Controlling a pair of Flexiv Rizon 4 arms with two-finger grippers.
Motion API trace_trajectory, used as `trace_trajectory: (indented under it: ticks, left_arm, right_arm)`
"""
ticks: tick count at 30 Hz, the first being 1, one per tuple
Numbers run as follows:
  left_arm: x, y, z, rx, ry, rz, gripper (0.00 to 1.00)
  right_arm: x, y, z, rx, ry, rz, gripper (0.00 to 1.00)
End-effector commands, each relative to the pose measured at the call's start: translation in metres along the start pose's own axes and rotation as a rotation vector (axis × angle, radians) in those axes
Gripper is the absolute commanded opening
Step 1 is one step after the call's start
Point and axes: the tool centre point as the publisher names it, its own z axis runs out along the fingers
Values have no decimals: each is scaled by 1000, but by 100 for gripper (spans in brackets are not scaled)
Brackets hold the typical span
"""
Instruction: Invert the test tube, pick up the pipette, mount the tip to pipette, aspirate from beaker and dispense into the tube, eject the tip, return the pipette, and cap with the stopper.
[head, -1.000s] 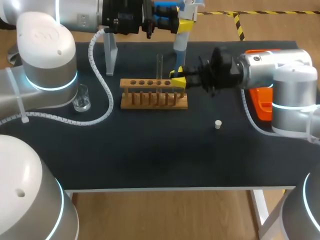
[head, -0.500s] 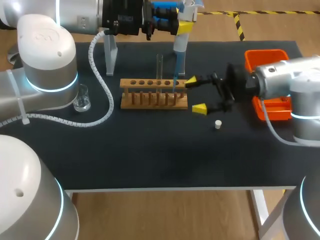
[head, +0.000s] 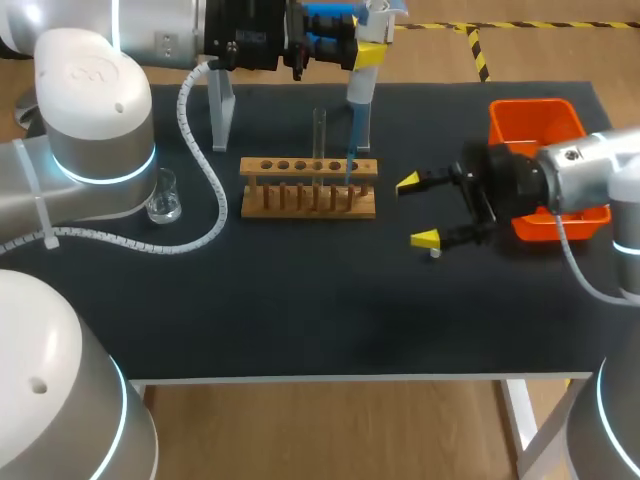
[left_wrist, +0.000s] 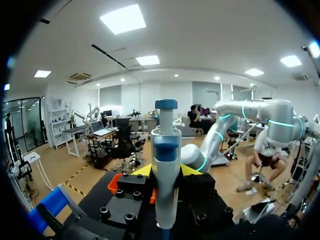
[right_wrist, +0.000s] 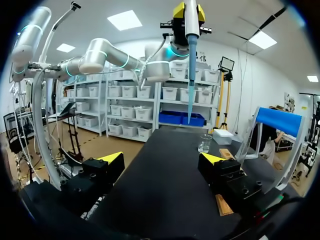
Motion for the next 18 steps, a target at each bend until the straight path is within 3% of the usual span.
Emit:
trace_trajectory:
  ticks: [1, 15, 18]
  left_arm:
    - [0, 0, 0, 2, 0, 1, 0]
    - [0, 0, 0, 2, 0, 1, 0]
    - [-5, 13, -20, -13, -53, -5, 0]
  right_arm:
    - [3, 2, -1, 6, -4, 0, 100]
    - [3, 2, -1, 6, -4, 0, 100]
    - [3, 2, -1, 6, -4, 0, 100]
